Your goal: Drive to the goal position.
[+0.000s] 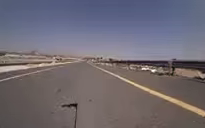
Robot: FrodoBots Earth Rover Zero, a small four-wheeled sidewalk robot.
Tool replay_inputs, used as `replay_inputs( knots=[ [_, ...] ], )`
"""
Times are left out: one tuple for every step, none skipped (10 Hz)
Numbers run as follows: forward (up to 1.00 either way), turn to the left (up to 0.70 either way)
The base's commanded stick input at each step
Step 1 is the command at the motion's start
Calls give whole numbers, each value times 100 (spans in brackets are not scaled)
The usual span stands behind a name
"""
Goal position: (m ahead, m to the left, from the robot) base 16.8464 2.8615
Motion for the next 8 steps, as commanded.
replay_inputs(
  knots=[
    [70,0],
    [70,0],
    [70,0],
    [70,0],
    [70,0],
    [70,0],
    [70,0],
    [70,0]
  ],
)
